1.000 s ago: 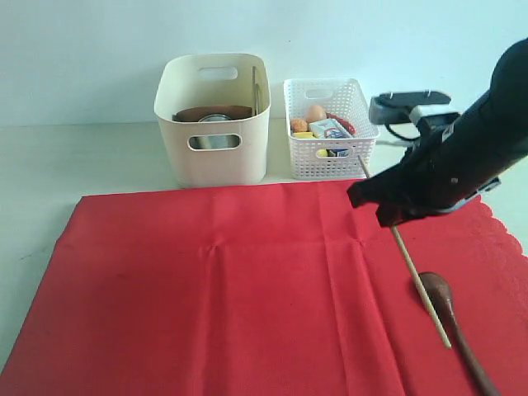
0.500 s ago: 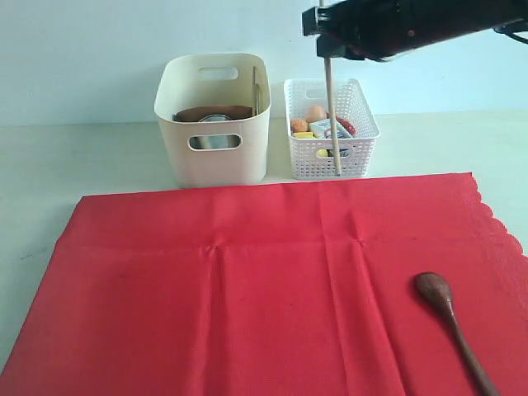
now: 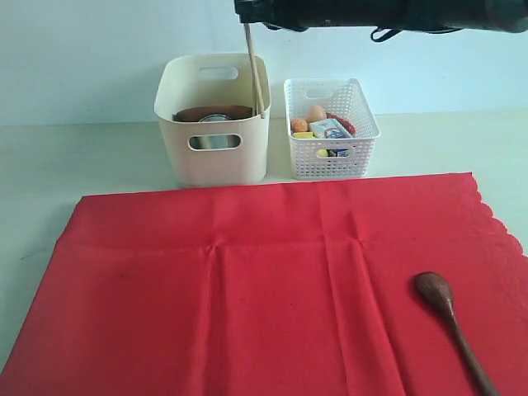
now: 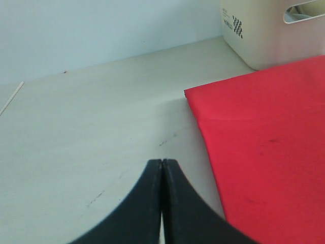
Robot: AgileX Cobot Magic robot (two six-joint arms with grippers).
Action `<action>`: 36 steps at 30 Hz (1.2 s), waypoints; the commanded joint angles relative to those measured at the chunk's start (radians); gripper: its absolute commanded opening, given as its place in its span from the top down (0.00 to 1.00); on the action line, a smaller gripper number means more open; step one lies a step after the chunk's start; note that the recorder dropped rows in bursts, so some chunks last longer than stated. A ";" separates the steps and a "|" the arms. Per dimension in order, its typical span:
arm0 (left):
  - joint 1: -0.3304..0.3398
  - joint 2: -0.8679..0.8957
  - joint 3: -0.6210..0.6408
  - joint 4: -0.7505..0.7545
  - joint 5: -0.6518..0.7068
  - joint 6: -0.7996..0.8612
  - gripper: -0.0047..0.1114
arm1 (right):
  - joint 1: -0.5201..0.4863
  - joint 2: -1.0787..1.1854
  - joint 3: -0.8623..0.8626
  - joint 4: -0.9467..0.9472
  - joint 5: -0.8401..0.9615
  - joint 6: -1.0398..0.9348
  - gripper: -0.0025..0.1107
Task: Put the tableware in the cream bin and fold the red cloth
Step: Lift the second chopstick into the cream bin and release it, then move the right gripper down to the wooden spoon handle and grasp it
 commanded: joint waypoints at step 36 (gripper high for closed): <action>-0.004 -0.007 0.002 -0.001 -0.003 -0.002 0.96 | -0.041 0.077 -0.277 -0.960 0.060 0.949 0.51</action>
